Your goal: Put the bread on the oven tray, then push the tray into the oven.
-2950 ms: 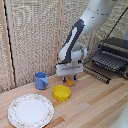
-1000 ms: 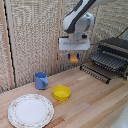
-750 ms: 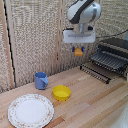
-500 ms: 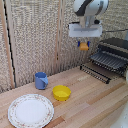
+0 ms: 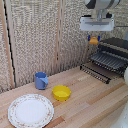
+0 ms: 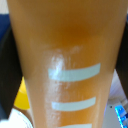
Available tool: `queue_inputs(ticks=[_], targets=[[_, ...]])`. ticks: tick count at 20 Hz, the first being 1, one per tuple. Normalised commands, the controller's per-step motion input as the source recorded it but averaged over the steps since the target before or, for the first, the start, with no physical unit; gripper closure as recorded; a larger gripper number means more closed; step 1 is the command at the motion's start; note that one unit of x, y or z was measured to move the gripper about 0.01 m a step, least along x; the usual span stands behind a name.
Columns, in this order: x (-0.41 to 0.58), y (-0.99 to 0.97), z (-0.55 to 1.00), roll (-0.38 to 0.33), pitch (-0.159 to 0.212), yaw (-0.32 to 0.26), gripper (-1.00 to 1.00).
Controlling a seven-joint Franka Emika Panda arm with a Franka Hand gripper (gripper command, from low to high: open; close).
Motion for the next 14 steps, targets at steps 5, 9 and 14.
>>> queue_inputs(ticks=[5,9,14], targets=[[0.053,-0.93,0.02,0.007,0.000,-0.095,1.00],[0.071,-0.99,0.00,0.025,0.000,-0.059,1.00],[0.050,-0.96,-0.01,0.039,0.008,-0.057,1.00]])
